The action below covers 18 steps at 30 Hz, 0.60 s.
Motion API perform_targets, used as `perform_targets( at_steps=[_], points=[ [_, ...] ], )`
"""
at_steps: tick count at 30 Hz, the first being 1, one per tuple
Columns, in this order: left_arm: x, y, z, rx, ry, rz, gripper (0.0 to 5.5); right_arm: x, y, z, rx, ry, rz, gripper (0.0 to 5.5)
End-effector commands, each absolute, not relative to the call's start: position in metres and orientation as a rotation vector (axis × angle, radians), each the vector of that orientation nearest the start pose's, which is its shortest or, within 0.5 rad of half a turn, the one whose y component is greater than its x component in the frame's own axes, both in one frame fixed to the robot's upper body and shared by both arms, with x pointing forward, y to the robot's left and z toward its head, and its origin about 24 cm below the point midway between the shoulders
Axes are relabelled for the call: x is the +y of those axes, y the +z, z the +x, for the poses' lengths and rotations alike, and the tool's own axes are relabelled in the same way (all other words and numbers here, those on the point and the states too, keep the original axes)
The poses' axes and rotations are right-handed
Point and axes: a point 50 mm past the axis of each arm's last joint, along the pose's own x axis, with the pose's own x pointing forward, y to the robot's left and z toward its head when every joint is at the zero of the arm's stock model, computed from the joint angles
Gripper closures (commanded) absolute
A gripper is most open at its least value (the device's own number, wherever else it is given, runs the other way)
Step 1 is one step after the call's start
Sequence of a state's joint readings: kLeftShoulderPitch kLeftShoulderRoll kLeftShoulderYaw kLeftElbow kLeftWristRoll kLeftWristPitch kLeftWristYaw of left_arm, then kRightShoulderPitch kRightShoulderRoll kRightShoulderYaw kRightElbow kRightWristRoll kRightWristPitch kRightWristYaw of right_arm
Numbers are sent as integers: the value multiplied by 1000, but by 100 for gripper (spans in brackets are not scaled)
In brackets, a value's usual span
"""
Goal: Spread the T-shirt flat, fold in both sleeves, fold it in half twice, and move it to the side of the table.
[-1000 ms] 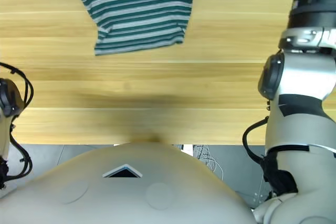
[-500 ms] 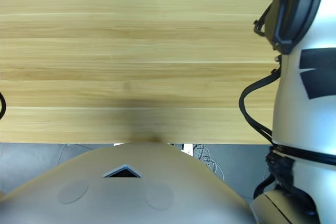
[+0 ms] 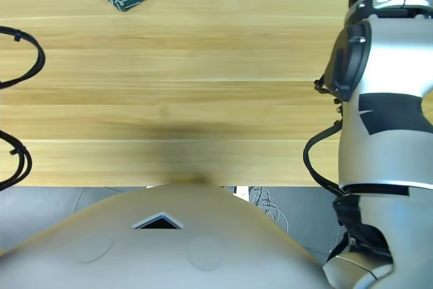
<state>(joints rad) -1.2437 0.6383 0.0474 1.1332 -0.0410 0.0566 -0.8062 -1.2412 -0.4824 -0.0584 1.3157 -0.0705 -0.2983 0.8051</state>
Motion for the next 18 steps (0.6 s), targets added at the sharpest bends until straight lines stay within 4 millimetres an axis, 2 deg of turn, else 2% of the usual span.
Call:
perform_targets(
  at_steps=[1, 3, 5, 9, 10, 12, 14, 18],
  points=[
    [277, 224, 343, -26, -690, 291, 550, -239, 206, 371, -214, 930, -504, 547],
    [277, 194, 307, -5, -796, 284, 550, -255, 182, 347, -177, 1066, -543, 547],
    [268, 144, 254, 60, -969, 245, 550, -268, 138, 312, -51, 1211, -578, 547],
    [245, 43, 170, 361, -1139, 212, 550, -267, 61, 236, 158, 1400, -554, 547],
    [241, 29, 151, 411, -1165, 211, 550, -267, 51, 220, 187, 1419, -536, 547],
    [240, 15, 119, 480, -1184, 233, 550, -273, 45, 204, 227, 1403, -519, 547],
    [247, 16, 99, 514, -1175, 262, 550, -282, 48, 193, 256, 1371, -518, 547],
    [252, 18, 85, 556, -1164, 347, 550, -283, 51, 177, 305, 1391, -545, 547]
  ],
)
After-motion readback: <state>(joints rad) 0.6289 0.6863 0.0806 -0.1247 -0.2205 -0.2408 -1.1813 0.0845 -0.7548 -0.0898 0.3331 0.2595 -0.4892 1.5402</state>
